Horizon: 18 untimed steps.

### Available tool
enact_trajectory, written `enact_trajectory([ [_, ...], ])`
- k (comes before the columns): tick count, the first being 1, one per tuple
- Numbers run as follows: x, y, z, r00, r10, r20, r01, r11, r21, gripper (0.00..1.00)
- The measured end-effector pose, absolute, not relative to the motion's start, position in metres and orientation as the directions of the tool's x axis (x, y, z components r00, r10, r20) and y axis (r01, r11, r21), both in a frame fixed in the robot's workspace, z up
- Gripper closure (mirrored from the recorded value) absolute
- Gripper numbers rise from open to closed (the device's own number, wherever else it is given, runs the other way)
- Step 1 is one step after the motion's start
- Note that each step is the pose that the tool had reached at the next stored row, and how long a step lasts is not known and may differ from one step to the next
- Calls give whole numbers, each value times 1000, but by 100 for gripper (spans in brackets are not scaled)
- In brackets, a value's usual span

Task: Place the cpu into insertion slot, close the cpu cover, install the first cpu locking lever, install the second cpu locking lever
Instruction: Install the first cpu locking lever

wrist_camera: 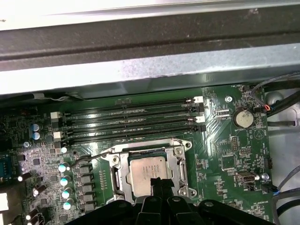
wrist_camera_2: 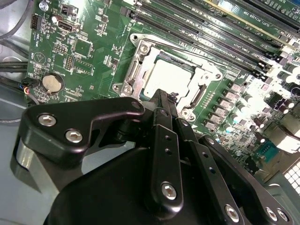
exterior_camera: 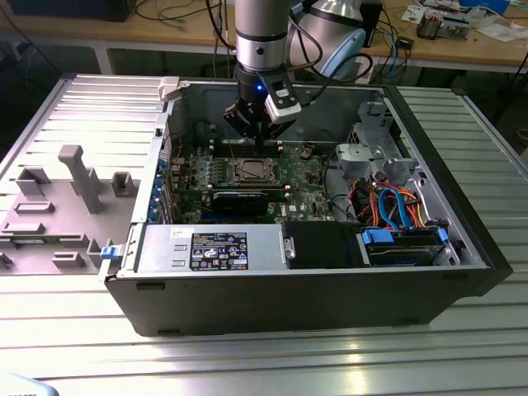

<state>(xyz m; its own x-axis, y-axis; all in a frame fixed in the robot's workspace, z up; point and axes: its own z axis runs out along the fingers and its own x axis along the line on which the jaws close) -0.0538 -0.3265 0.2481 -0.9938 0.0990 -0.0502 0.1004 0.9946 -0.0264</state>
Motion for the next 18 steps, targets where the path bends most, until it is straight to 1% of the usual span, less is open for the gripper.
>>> enact_trajectory([
  [15, -54, -327, 248, -996, 73, -50, 75, 997, -26, 89],
  [18, -54, -327, 248, -998, 43, -50, 45, 999, -26, 89],
])
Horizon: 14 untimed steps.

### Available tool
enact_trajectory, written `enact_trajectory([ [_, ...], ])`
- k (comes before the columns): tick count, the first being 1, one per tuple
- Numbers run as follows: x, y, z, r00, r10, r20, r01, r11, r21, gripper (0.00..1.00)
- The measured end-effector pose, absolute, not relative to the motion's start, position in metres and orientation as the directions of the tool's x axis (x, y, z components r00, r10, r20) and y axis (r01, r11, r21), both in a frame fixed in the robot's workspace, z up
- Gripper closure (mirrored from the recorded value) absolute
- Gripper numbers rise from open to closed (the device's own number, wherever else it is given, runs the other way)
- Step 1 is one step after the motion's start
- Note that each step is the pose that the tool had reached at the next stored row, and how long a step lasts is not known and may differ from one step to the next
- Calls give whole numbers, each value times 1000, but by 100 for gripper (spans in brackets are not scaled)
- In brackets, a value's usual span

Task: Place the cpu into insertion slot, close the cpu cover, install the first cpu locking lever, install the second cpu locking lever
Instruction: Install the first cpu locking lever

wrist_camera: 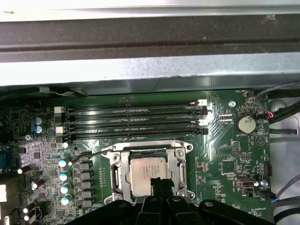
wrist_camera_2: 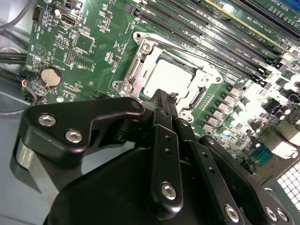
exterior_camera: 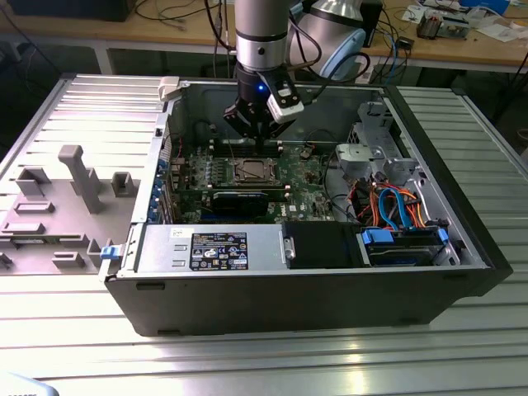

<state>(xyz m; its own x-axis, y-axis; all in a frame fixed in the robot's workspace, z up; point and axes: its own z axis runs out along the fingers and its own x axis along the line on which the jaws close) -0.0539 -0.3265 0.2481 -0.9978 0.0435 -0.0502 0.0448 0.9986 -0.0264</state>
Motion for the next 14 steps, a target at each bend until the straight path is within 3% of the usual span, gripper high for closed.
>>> enact_trajectory([
  [14, -60, -326, 250, -998, 43, -51, 45, 999, -28, 89],
])
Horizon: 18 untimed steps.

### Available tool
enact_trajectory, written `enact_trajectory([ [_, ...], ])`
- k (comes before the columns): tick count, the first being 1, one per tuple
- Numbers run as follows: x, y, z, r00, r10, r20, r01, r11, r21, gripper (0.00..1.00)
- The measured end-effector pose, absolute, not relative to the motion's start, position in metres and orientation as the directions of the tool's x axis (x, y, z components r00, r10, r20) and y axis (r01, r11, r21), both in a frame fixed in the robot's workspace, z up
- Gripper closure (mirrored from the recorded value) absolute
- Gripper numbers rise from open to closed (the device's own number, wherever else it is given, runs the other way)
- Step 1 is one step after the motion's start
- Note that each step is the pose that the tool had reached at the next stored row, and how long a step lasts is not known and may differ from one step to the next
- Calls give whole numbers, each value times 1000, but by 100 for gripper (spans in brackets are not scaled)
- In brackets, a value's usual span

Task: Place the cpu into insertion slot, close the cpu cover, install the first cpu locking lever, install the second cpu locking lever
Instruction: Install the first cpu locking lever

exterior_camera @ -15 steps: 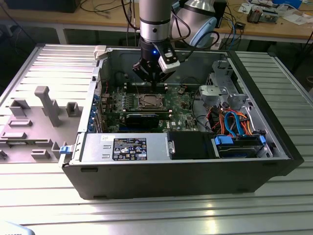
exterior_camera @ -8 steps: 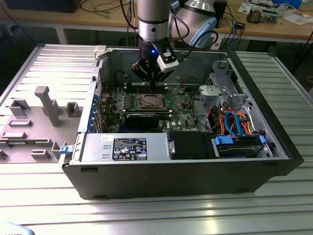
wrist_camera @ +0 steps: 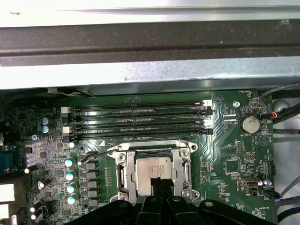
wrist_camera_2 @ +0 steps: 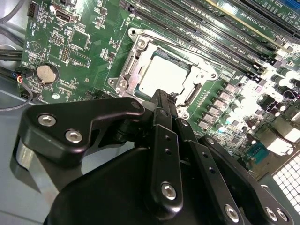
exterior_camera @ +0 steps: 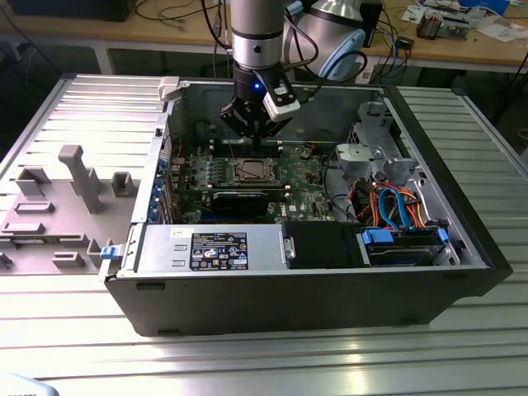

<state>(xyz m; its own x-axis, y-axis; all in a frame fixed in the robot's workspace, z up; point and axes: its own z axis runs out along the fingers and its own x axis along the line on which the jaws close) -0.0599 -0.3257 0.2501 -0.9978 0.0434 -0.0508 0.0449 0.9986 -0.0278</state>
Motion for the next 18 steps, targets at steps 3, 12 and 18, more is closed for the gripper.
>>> enact_trajectory([
  [3, -60, -326, 250, -998, 44, -49, 45, 999, -28, 89],
  [12, -60, -326, 250, -999, 43, -27, 44, 999, -30, 89],
  [18, -60, -326, 250, -999, 43, -27, 44, 999, -30, 89],
])
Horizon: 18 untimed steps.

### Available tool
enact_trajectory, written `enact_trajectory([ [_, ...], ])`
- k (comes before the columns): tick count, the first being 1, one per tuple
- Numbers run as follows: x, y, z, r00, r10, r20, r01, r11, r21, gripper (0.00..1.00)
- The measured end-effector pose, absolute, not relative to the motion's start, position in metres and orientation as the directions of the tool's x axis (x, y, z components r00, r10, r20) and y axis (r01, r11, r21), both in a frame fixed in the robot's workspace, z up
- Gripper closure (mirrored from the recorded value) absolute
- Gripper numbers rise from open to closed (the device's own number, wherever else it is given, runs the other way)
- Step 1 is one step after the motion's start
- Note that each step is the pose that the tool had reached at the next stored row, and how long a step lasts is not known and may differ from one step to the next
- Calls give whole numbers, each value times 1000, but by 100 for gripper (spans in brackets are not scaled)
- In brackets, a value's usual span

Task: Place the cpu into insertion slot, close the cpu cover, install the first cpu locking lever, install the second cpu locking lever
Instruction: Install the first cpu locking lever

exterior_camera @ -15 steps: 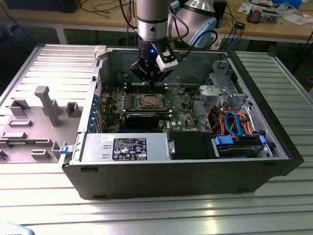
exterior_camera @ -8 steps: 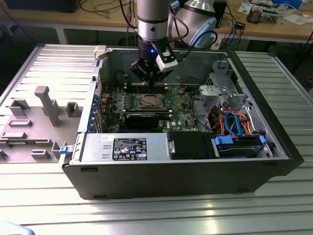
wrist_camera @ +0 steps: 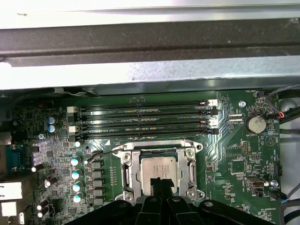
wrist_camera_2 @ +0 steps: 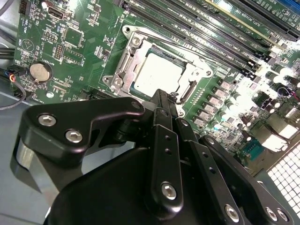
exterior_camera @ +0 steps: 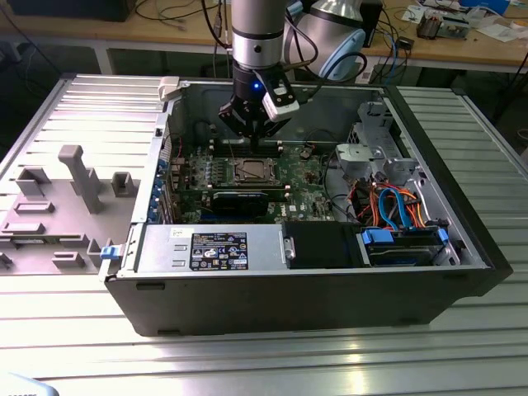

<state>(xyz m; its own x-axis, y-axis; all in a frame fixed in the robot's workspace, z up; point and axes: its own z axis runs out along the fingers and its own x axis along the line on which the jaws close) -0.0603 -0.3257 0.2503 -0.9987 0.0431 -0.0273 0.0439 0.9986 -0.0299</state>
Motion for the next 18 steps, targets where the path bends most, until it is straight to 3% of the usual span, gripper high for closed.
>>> enact_trajectory([
  [18, -69, -326, 251, -999, 43, -27, 44, 999, -30, 89],
])
